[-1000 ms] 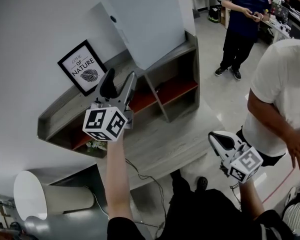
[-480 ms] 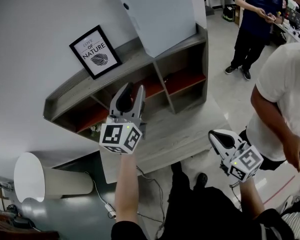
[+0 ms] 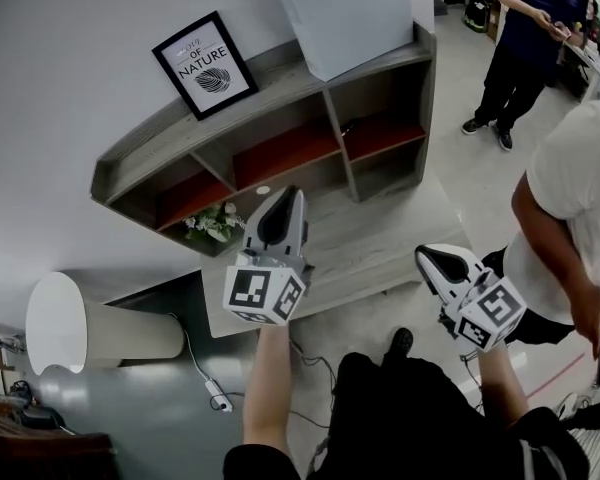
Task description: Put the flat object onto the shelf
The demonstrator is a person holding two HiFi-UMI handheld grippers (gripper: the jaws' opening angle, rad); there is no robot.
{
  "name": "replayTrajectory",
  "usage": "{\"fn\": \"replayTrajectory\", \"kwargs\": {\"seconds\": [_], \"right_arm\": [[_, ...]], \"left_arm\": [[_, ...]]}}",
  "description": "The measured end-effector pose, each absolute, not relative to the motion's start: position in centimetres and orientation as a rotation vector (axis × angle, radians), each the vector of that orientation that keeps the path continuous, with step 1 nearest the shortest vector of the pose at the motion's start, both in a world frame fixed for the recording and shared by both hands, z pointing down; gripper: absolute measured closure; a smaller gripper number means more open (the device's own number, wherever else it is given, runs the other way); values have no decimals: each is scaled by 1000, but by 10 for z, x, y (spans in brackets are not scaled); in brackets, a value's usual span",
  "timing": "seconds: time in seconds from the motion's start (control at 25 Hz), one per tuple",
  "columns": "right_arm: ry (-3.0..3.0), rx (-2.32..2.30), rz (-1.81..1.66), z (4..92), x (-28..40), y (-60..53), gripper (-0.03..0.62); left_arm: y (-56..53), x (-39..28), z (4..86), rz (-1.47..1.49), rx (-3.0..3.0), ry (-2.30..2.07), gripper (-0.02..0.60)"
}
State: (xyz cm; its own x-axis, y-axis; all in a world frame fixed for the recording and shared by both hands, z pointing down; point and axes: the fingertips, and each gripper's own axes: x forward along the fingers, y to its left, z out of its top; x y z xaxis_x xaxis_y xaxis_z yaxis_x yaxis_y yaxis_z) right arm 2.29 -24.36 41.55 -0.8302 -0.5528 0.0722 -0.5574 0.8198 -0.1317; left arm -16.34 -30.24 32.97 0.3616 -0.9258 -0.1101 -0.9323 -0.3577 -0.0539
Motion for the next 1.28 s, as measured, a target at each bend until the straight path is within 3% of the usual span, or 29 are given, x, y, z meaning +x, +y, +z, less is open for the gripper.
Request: {"fn": "replayTrajectory", "kwargs": {"seconds": [0.24, 1.28], "right_arm": [[-2966, 940, 210, 414, 15, -227, 580], [-2905, 1025, 186, 420, -18, -33, 582]], "left_arm": [[-255, -159, 355, 133, -2551, 1714, 568], [-21, -161, 411, 73, -2747, 1575, 568]]}}
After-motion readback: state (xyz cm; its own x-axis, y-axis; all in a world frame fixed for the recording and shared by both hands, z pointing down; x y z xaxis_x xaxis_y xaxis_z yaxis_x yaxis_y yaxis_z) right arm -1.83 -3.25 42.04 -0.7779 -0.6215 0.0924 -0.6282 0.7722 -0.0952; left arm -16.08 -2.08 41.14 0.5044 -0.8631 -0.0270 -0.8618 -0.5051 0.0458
